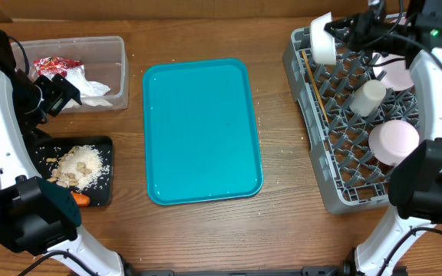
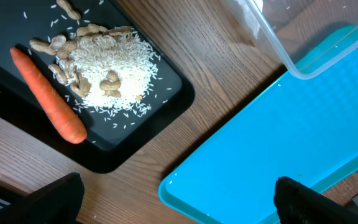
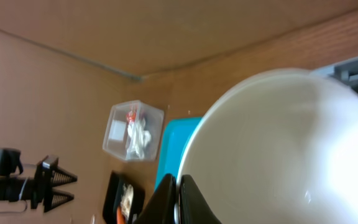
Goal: Sort waste into correct bins and load items into the dishwasher rack
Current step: 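Lower the white bowl into the rack's back-left area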
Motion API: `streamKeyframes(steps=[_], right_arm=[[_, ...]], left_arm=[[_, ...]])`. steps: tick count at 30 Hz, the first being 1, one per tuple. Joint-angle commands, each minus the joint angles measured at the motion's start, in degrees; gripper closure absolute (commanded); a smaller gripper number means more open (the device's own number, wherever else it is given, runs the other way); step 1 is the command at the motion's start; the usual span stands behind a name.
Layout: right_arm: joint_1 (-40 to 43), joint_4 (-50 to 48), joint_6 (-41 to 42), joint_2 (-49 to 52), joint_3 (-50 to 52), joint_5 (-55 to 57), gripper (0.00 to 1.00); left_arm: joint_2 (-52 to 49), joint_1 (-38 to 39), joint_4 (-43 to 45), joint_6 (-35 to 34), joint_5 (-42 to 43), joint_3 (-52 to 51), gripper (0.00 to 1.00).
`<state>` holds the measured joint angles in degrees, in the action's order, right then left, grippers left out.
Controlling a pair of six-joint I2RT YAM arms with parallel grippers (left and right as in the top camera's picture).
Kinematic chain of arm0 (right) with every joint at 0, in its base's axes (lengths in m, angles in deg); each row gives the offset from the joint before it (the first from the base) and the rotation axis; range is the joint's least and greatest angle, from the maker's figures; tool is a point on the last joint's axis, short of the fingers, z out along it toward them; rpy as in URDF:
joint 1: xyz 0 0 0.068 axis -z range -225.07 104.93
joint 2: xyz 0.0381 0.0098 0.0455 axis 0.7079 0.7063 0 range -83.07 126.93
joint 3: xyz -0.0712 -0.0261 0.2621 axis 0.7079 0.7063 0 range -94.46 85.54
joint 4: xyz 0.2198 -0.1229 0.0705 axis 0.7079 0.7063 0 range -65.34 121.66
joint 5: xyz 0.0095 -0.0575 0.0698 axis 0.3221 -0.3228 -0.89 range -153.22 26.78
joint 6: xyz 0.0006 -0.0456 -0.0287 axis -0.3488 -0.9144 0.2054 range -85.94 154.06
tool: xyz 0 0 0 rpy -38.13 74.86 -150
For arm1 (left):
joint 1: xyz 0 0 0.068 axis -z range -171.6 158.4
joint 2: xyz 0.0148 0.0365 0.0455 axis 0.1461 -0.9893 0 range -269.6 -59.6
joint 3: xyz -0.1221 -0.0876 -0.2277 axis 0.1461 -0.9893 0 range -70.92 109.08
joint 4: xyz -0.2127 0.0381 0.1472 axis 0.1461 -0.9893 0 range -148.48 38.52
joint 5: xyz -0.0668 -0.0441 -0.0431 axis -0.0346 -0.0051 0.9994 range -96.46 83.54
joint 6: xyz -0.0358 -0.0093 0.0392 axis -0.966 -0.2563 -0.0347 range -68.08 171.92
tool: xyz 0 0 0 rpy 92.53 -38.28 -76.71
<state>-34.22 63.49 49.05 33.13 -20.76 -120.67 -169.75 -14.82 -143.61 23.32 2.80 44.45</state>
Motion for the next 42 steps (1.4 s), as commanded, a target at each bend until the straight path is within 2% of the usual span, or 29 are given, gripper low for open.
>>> streamKeyframes(steps=[1,6,15,21,23,25,34,35,39,42], right_arm=[[0.2,-7.1,7.8,-0.3,5.8,-1.6,0.96],[1.5,-7.9,9.3,-0.3,7.7,4.2,0.96],[3.7,-7.3,12.3,1.0,7.7,7.5,0.96],[3.7,-12.9,14.0,3.0,7.7,-4.1,0.96],[3.7,-19.5,19.3,3.0,7.7,-10.0,0.96],[3.7,-21.7,21.1,3.0,7.7,-10.0,0.96],[3.7,-9.9,17.6,3.7,7.7,8.1,0.96],[3.7,-8.9,17.6,3.7,7.7,9.9,0.95],[4.3,-7.6,16.1,3.7,7.6,12.9,0.76],[5.6,-6.4,16.1,3.7,6.5,12.9,0.75]], left_arm=[[1.5,0.4,-0.1,-0.8,0.2,-0.2,0.00],[1.5,0.4,-0.1,-0.8,0.2,-0.2,0.00],[1.5,0.4,-0.1,-0.8,0.2,-0.2,0.00],[1.5,0.4,-0.1,-0.8,0.2,-0.2,0.00],[1.5,0.4,-0.1,-0.8,0.2,-0.2,0.00],[1.5,0.4,-0.1,-0.8,0.2,-0.2,0.00],[1.5,0.4,-0.1,-0.8,0.2,-0.2,0.00],[1.5,0.4,-0.1,-0.8,0.2,-0.2,0.00],[1.5,0.4,-0.1,-0.8,0.2,-0.2,0.00],[1.5,0.4,-0.1,-0.8,0.2,-0.2,0.00]])
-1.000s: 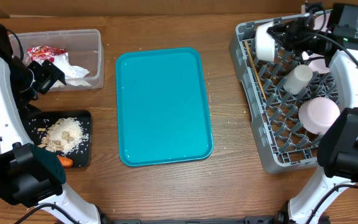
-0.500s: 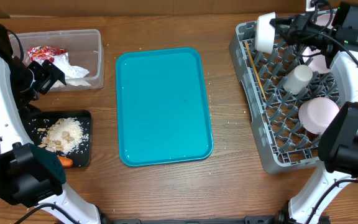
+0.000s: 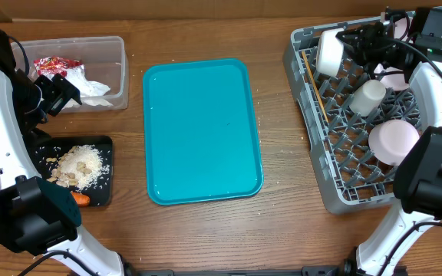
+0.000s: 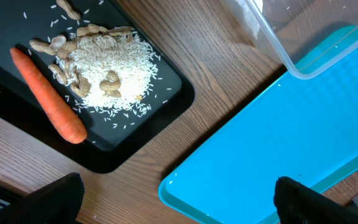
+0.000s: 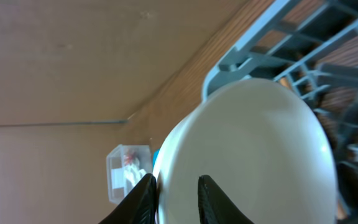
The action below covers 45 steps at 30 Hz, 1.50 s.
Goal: Sort waste into correct bins and load items into the dishwasher rack
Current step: 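Lower the white bowl into the rack's back-left area, then open the right gripper and release the white bowl in the rack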
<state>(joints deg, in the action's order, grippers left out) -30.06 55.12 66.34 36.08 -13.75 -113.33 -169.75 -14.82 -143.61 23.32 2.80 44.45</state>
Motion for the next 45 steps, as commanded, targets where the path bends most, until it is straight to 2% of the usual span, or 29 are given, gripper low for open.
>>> streamKeyframes(steps=[1,9,14,17,21,22,24,25,26,27,30,35,45], right_arm=[[1.9,2.8,-1.2,0.7,-1.1,5.6,0.75],[7.1,12.7,-2.4,0.3,-8.7,7.0,0.71],[7.7,28.8,-7.7,0.3,-21.5,22.4,0.69],[6.3,36.0,-10.3,0.3,-29.1,27.8,0.63],[2.8,39.6,-14.8,0.3,-31.0,30.5,0.65],[1.7,40.2,-14.8,0.4,-30.6,33.1,0.68],[-2.3,40.4,-14.8,0.5,-28.8,42.0,0.84],[-3.4,40.3,-14.7,0.5,-28.2,44.2,0.86],[-6.7,39.5,-14.8,0.6,-26.4,49.5,0.93],[-8.5,38.6,-14.8,0.6,-25.1,52.6,0.95],[-11.7,36.5,-14.7,0.9,-21.7,56.8,0.96],[-12.1,34.3,-14.1,2.6,-16.0,58.6,0.96],[-10.1,31.8,-14.1,5.2,-15.5,61.0,0.96]], left_arm=[[1.5,0.4,-0.1,-0.8,0.2,-0.2,0.00],[1.5,0.4,-0.1,-0.8,0.2,-0.2,0.00],[1.5,0.4,-0.1,-0.8,0.2,-0.2,0.00],[1.5,0.4,-0.1,-0.8,0.2,-0.2,0.00],[1.5,0.4,-0.1,-0.8,0.2,-0.2,0.00],[1.5,0.4,-0.1,-0.8,0.2,-0.2,0.00],[1.5,0.4,-0.1,-0.8,0.2,-0.2,0.00],[1.5,0.4,-0.1,-0.8,0.2,-0.2,0.00],[1.5,0.4,-0.1,-0.8,0.2,-0.2,0.00],[1.5,0.4,-0.1,-0.8,0.2,-0.2,0.00],[1.5,0.4,-0.1,-0.8,0.2,-0.2,0.00],[1.5,0.3,-0.1,-0.8,0.2,-0.2,0.00],[1.5,0.4,-0.1,-0.8,0.2,-0.2,0.00]])
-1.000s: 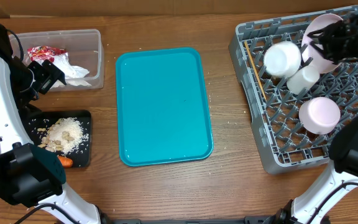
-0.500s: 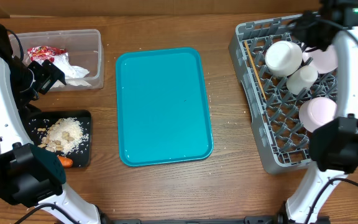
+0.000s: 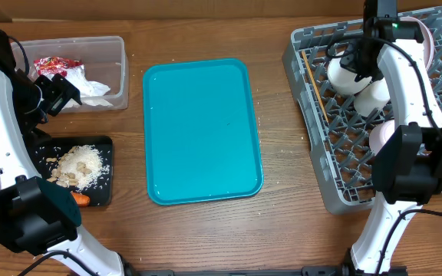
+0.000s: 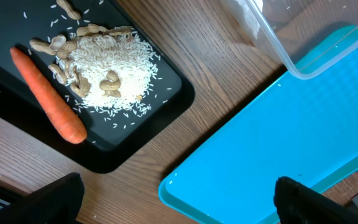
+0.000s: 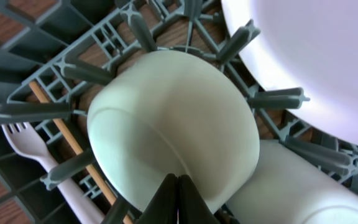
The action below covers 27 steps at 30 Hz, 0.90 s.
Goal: Sort waste into correct bins and load items into the dishwasher rack
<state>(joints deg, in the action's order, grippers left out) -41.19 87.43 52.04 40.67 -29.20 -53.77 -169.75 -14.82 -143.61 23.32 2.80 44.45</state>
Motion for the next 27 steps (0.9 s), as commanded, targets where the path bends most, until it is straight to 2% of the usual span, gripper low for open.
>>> streamKeyframes(steps=[1,9,14,21,27], right_arm=[[1.1,-0.5,0.2,0.8,0.0,1.4,0.96],[1.6,-0.3,0.2,4.6,-1.2,6.2,0.96],[1.6,7.0,0.2,3.7,-10.2,5.2,0.96],[1.6,17.6,0.2,-4.9,-19.6,-9.1,0.96],[1.6,29.6,0.2,-14.4,-19.6,-9.6,0.96]], left_arm=[[1.5,0.4,-0.1,-0.8,0.2,-0.2,0.00],[1.5,0.4,-0.1,-0.8,0.2,-0.2,0.00],[1.5,0.4,-0.1,-0.8,0.2,-0.2,0.00],[1.5,0.4,-0.1,-0.8,0.2,-0.2,0.00],[1.5,0.4,-0.1,-0.8,0.2,-0.2,0.00]])
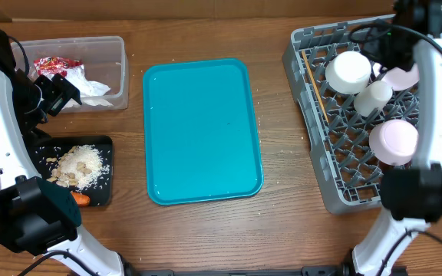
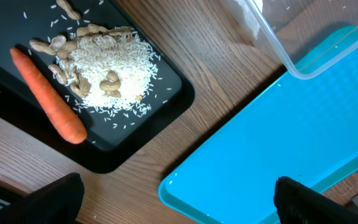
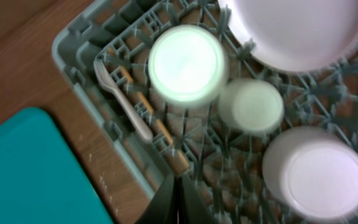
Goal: Sort waste into correct bins and load items into the dishwasher rack
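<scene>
The grey dishwasher rack [image 1: 313, 138] stands at the right. In it a white bowl [image 1: 349, 71] rests upside down, next to a white cup [image 1: 372, 97], a pink bowl [image 1: 394, 140] and a pink plate [image 1: 402, 77]. My right gripper [image 3: 178, 202] hangs above the rack, shut and empty, clear of the white bowl [image 3: 186, 64]. My left gripper [image 2: 179, 205] is open over the table's left side, between the black tray [image 2: 135, 134] and the teal tray [image 2: 291, 155]. An orange carrot [image 2: 48, 96] lies beside rice and peanuts [image 2: 104, 74] on the black tray.
A clear bin [image 1: 102, 73] with wrappers sits at the back left. The teal tray [image 1: 202, 130] lies mid-table. A white fork [image 3: 126, 93] and a wooden chopstick [image 3: 160, 134] lie along the rack's left side.
My right gripper was down on the white bowl in the rack. Now it is higher, off the bowl, which stays upside down among the tines. The left arm has not moved.
My right gripper held the white bowl by the rack's far left corner, then over the rack's back row. Then the bowl was down among the tines beside the white cup. Now it sits there alone and the gripper is above it.
</scene>
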Motion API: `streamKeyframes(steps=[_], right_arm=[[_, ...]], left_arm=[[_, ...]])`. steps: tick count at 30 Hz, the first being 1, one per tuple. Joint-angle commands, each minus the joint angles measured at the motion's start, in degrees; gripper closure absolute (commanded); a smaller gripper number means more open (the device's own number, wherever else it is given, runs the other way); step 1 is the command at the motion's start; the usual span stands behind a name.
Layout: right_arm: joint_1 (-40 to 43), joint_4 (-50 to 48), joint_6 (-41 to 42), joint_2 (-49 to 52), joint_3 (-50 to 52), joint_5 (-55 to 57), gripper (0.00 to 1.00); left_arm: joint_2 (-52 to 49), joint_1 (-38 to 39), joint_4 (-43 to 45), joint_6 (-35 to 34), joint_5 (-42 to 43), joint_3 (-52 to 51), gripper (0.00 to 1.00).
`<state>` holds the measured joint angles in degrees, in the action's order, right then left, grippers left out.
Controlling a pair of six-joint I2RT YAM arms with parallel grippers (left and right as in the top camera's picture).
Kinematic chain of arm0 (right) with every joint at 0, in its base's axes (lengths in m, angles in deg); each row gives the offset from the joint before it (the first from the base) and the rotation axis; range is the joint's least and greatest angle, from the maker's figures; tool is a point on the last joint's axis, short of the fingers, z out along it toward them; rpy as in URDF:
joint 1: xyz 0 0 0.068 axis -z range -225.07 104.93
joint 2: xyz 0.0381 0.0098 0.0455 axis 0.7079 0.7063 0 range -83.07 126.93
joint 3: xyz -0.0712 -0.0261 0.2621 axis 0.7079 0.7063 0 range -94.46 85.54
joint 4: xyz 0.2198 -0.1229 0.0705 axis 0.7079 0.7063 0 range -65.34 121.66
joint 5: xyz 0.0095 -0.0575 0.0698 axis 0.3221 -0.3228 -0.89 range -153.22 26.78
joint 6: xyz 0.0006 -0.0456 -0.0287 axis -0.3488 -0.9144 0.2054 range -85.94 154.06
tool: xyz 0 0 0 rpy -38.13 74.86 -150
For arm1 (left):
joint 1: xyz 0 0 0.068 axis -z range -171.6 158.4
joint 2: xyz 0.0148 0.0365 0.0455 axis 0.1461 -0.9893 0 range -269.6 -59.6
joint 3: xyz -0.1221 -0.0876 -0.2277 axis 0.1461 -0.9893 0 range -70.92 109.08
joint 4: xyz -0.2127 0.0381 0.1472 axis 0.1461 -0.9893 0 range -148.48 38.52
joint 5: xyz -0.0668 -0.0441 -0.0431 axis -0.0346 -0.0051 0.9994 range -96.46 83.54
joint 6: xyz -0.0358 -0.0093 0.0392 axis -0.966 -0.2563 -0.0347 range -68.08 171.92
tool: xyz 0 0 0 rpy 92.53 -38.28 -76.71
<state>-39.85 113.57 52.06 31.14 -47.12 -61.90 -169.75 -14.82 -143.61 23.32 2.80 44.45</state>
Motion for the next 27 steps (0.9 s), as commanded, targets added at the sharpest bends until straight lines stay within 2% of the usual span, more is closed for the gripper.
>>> streamKeyframes(steps=[1,7,10,15,16,17,18,22,27], right_arm=[[0.2,5.6,0.1,-5.6,-1.6,-1.5,0.96],[-2.0,8.1,-0.2,-12.3,5.6,-4.2,0.96],[-5.3,5.6,0.5,-21.0,16.5,-4.0,0.96],[-9.9,-7.2,6.8,-40.6,41.6,-4.0,0.94],[-10.1,-9.3,7.6,-43.2,45.7,-3.9,0.82],[-10.1,-11.1,7.6,-45.2,49.1,-4.0,0.64],[-10.1,-12.4,7.6,-46.6,51.8,-4.0,0.02],[-10.1,-15.1,7.8,-49.8,63.4,-7.5,0.00],[-10.1,-15.8,7.8,-47.1,68.1,-19.0,0.00]], left_arm=[[1.5,0.4,-0.1,-0.8,0.2,-0.2,0.00],[1.5,0.4,-0.1,-0.8,0.2,-0.2,0.00],[1.5,0.4,-0.1,-0.8,0.2,-0.2,0.00],[1.5,0.4,-0.1,-0.8,0.2,-0.2,0.00],[1.5,0.4,-0.1,-0.8,0.2,-0.2,0.00],[1.5,0.4,-0.1,-0.8,0.2,-0.2,0.00],[1.5,0.4,-0.1,-0.8,0.2,-0.2,0.00],[1.5,0.4,-0.1,-0.8,0.2,-0.2,0.00],[1.5,0.4,-0.1,-0.8,0.2,-0.2,0.00]])
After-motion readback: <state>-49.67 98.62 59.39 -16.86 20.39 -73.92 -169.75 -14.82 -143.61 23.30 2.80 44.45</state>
